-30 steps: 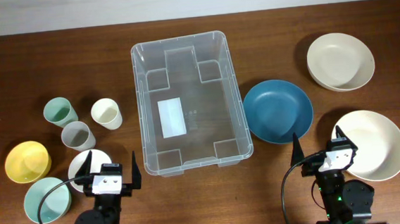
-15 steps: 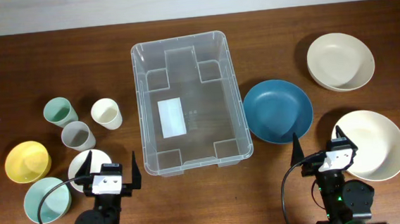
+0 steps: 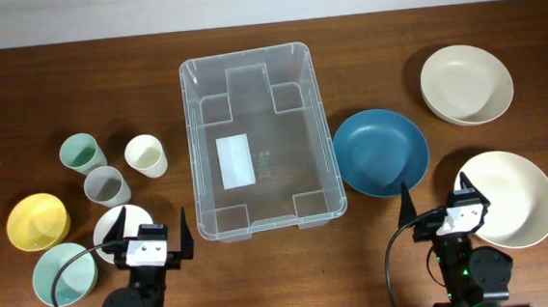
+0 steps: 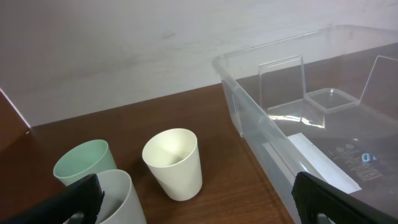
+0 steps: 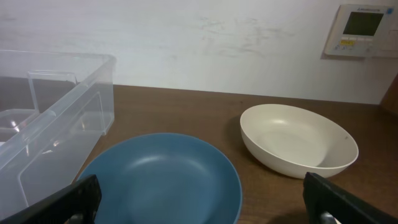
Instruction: Pack container
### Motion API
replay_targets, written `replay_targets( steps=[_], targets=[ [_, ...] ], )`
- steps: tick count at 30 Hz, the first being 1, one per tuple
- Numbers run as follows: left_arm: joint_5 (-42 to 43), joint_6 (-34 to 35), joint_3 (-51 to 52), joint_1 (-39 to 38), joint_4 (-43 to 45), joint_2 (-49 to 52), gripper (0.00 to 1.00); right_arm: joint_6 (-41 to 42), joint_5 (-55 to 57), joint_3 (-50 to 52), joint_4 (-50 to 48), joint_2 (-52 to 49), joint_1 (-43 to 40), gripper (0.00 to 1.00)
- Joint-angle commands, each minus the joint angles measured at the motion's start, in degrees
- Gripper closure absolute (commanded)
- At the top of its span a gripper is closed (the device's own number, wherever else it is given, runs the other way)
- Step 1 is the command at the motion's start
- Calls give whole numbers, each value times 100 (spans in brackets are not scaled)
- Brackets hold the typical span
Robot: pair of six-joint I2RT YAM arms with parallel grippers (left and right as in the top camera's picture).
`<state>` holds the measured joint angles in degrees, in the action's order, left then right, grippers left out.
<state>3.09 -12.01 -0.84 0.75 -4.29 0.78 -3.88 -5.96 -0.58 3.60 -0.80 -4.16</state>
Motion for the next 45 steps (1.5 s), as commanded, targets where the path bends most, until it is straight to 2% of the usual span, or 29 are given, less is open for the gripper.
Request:
replay_targets(
  steps=[1, 41, 45],
  targets=[
    [61, -74, 35, -13, -4, -42, 1, -22, -94, 26, 22, 59, -37, 1],
    [59, -76, 35, -13, 20, -42, 1, -9, -297, 26, 4, 59, -37, 1],
    [105, 162, 24, -11, 284, -44, 1, 380, -289, 24, 4, 52, -37, 1]
  ],
)
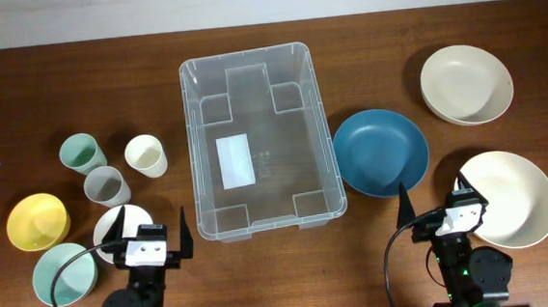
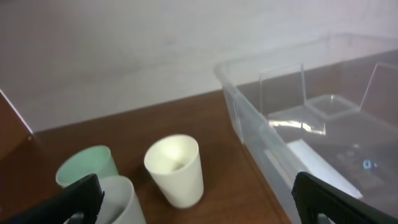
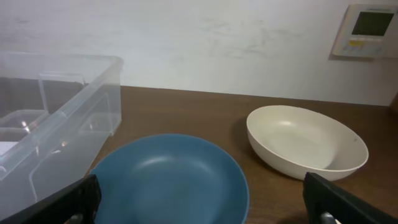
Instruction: Pack container
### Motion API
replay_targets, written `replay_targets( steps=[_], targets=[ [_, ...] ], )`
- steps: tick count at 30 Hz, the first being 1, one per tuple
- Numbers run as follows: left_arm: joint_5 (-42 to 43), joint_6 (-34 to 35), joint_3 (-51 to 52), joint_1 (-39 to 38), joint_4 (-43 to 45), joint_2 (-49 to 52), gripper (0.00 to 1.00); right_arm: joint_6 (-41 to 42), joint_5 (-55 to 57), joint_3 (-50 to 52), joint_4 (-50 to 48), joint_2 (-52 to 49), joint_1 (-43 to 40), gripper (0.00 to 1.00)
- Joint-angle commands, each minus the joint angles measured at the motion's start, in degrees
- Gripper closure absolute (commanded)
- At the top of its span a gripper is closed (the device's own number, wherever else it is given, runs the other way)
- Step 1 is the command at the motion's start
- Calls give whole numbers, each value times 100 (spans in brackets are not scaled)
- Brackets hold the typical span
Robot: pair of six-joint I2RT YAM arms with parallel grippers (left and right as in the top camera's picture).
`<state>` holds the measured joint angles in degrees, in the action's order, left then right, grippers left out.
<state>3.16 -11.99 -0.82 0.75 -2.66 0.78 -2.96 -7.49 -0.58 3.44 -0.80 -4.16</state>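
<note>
The clear plastic container [image 1: 259, 140] stands empty in the middle of the table, its near corner in the left wrist view [image 2: 323, 124] and its end wall in the right wrist view [image 3: 56, 118]. My left gripper [image 1: 152, 237] is open at the front left, behind the cups, with nothing between its fingers [image 2: 74, 199]. The cream cup [image 2: 175, 169] stands just ahead of it. My right gripper [image 1: 442, 206] is open at the front right, facing the blue plate [image 3: 171, 180]; nothing is held.
Left of the container are a green cup [image 1: 81, 152], a grey cup [image 1: 107, 186], a yellow bowl [image 1: 38, 221], a white bowl [image 1: 115, 226] and a pale green bowl [image 1: 65, 275]. Two cream bowls [image 1: 466, 84] [image 1: 509, 198] sit at the right.
Both wrist views have shifted slightly, and the left one is now blurred, so both arms have moved a little. Both grippers stay open. Nothing on the table has moved.
</note>
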Motion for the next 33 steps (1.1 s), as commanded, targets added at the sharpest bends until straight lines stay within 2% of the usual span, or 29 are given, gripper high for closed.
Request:
replay_targets(
  steps=[1, 5, 8, 15, 19, 25, 28, 33],
  targets=[
    [96, 315, -4, -11, 131, -42, 1, 328, -129, 20, 2, 46, -37, 1],
    [94, 798, -278, -11, -90, -7, 1, 345, -81, -197, 133, -50, -37, 1],
    [-33, 1012, -907, -11, -461, 315, 1, 542, 216, -782, 439, -514, -42, 1],
    [-251, 1010, -2918, -11, -1637, 2039, 0, 540, 203, -2675, 1300, -2691, -42, 1],
    [-245, 1008, -4205, -11, -2684, 3373, 1, 535, 190, -4306, 2649, -4415, -42, 1],
    [133, 1005, -5445, -11, -4044, 4776, 1, 535, 166, -6231, 4612, -6459, -42, 1],
    [208, 1008, -5668, -13, -4238, 5263, 1, 535, 195, -6662, 4979, -7160, -42, 1],
    [205, 1008, -5665, -13, -4269, 5753, 1, 804, 210, -6684, 4704, -7921, -151, 1]
  ],
)
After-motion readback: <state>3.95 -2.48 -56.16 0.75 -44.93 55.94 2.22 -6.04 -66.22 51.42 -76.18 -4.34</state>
